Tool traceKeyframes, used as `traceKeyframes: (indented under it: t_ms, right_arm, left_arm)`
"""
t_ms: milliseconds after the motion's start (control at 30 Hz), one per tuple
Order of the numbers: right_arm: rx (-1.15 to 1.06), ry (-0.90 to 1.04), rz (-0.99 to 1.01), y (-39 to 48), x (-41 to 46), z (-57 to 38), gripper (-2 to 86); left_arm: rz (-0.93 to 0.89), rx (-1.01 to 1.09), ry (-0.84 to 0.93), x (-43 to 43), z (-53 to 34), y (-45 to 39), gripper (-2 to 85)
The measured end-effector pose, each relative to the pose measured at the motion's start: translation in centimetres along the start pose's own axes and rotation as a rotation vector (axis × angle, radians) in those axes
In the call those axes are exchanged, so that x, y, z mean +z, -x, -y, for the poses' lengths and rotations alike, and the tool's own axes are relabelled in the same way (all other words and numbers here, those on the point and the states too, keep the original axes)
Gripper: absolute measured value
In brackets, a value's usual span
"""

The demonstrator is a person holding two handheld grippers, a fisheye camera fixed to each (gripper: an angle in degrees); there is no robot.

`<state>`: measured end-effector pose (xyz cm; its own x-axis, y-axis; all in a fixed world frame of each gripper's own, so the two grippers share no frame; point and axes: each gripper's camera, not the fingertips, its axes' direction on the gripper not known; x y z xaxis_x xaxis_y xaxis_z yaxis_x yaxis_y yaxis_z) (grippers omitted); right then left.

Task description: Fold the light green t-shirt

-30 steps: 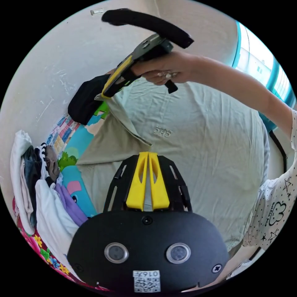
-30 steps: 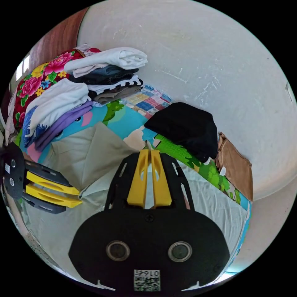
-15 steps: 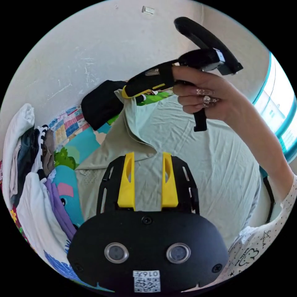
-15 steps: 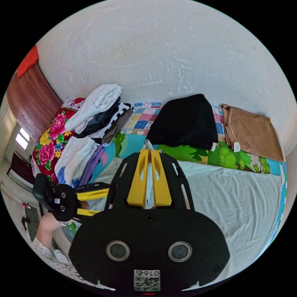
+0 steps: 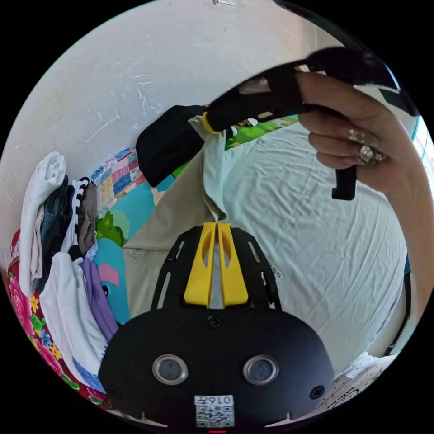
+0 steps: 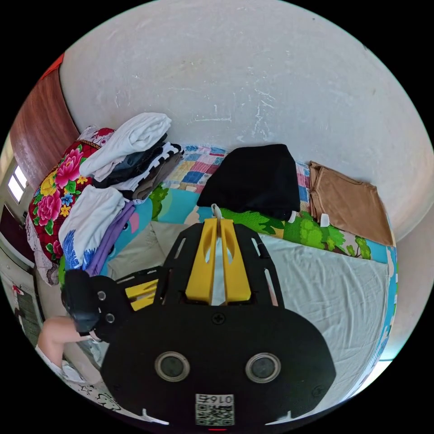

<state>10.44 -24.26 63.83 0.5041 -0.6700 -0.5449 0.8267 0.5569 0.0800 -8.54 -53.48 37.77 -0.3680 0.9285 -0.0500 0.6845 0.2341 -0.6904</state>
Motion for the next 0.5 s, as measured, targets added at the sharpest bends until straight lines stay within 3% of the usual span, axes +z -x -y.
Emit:
traceKeyframes:
  t_ms: [233, 367, 500]
  right_arm:
    - [-0.024, 0.017, 0.05, -0.3, -1.5, -0.5, 0.3]
    - [-0.117, 0.029, 0.131, 1.4, -3.0, -3.3, 0.8]
    - [-0.219, 0.096, 0.145, 3.5, -2.9, -7.7, 2.1]
  left_arm:
    - [0.11, 0.084, -0.068, -7.3, 2.3, 5.1, -1.0]
    - [0.059, 0.222, -0.02, -9.7, 1.7, 1.6, -0.8]
    - [0.048, 0.329, 0.094, -6.7, -1.5, -4.0, 0.2]
